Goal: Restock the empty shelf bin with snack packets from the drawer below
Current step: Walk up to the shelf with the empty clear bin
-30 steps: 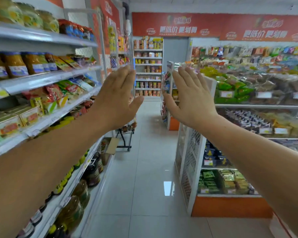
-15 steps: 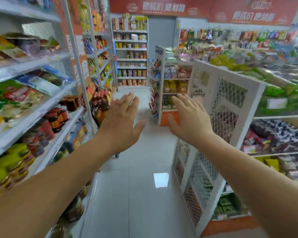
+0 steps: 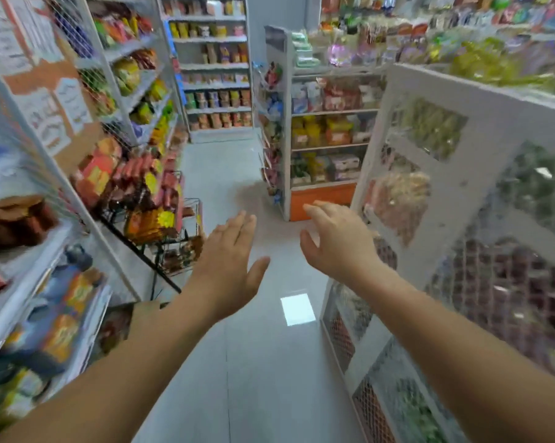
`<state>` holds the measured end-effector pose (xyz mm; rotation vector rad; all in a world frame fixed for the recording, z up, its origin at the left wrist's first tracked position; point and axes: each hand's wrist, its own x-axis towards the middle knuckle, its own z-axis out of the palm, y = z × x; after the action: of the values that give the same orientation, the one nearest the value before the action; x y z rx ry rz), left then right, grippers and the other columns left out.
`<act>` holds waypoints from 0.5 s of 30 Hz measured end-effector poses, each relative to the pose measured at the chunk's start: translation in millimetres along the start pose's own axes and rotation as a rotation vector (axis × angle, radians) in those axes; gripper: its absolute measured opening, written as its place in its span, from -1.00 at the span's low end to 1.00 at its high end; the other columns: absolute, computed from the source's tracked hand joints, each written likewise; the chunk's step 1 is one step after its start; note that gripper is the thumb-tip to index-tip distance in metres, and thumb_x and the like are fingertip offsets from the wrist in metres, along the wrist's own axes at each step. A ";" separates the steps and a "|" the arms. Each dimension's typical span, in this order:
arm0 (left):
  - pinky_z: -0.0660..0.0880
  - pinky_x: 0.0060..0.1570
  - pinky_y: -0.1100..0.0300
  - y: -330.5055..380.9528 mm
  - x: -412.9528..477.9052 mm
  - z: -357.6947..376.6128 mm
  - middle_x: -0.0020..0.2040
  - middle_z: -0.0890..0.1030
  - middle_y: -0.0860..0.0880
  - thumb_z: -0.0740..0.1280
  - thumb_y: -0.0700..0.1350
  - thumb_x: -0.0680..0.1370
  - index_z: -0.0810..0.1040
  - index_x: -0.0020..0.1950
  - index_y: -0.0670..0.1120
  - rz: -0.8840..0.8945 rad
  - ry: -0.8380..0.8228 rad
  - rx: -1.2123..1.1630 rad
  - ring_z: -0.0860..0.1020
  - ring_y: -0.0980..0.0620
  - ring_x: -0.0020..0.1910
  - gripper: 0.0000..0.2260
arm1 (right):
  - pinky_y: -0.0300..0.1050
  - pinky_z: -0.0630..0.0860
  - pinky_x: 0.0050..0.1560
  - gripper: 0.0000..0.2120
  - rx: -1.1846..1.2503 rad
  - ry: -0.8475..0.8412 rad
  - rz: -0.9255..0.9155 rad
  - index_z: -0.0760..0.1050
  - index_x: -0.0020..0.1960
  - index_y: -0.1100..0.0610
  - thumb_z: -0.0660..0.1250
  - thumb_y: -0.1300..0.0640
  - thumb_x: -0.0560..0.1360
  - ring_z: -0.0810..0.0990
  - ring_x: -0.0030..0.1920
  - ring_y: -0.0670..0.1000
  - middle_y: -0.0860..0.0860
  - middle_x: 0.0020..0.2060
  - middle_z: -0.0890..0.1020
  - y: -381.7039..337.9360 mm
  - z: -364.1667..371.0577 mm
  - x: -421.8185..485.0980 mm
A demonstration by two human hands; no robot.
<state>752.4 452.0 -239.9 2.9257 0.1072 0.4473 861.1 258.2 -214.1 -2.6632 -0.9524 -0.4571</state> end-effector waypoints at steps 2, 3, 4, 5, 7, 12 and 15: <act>0.13 0.57 -0.11 -19.4 45.9 12.3 0.62 0.18 -0.17 0.10 0.21 0.61 0.14 0.64 -0.18 -0.005 0.003 -0.001 0.13 -0.14 0.61 -0.30 | 0.14 0.50 0.29 -0.50 0.010 -0.037 0.006 0.52 0.39 0.17 0.24 -0.05 0.54 0.58 0.26 0.18 0.11 0.25 0.64 13.4 27.0 51.8; 0.16 0.56 -0.12 -30.8 70.1 20.1 0.61 0.20 -0.17 0.13 0.20 0.61 0.17 0.63 -0.18 -0.008 0.016 -0.017 0.16 -0.15 0.60 -0.31 | 0.13 0.51 0.28 -0.50 0.012 -0.048 0.006 0.53 0.38 0.17 0.25 -0.06 0.54 0.58 0.24 0.17 0.10 0.23 0.64 20.2 40.9 76.7; 0.17 0.56 -0.12 -43.3 95.5 29.5 0.61 0.21 -0.16 0.16 0.19 0.62 0.18 0.63 -0.17 -0.010 0.025 -0.025 0.16 -0.15 0.60 -0.32 | 0.12 0.52 0.27 -0.51 0.011 -0.051 0.008 0.55 0.37 0.16 0.26 -0.06 0.53 0.59 0.23 0.16 0.08 0.21 0.65 27.1 55.8 101.0; 0.15 0.57 -0.10 -56.9 121.1 39.9 0.62 0.20 -0.15 0.18 0.18 0.63 0.16 0.63 -0.16 -0.011 0.021 -0.030 0.15 -0.13 0.61 -0.33 | 0.11 0.52 0.27 -0.52 0.013 -0.054 0.015 0.56 0.36 0.16 0.27 -0.05 0.53 0.60 0.24 0.15 0.08 0.21 0.65 34.4 71.0 124.4; 0.12 0.58 -0.09 -87.1 172.0 64.8 0.62 0.18 -0.15 0.21 0.16 0.63 0.14 0.63 -0.16 -0.001 0.004 -0.035 0.12 -0.12 0.61 -0.33 | 0.08 0.52 0.29 -0.54 0.019 -0.066 0.039 0.56 0.36 0.14 0.30 -0.04 0.53 0.59 0.26 0.13 0.06 0.23 0.65 51.8 104.1 168.9; 0.14 0.57 -0.08 -155.8 326.9 127.2 0.61 0.21 -0.18 0.31 0.11 0.61 0.17 0.62 -0.18 0.078 -0.028 -0.061 0.17 -0.16 0.60 -0.31 | 0.09 0.54 0.21 -0.51 0.010 -0.084 0.164 0.52 0.41 0.12 0.29 -0.04 0.53 0.60 0.20 0.13 0.04 0.20 0.66 108.5 182.9 291.4; 0.26 0.51 -0.16 -182.9 435.0 162.6 0.57 0.29 -0.23 0.37 0.07 0.58 0.26 0.59 -0.21 0.205 -0.023 -0.063 0.29 -0.23 0.53 -0.33 | 0.10 0.53 0.21 -0.47 -0.004 -0.092 0.289 0.46 0.46 0.11 0.27 -0.04 0.53 0.59 0.21 0.15 0.04 0.22 0.64 150.6 221.4 366.8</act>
<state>1207.8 647.1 -300.9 2.8898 -0.2079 0.4383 1272.2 431.6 -298.6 -2.7851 -0.5745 -0.2741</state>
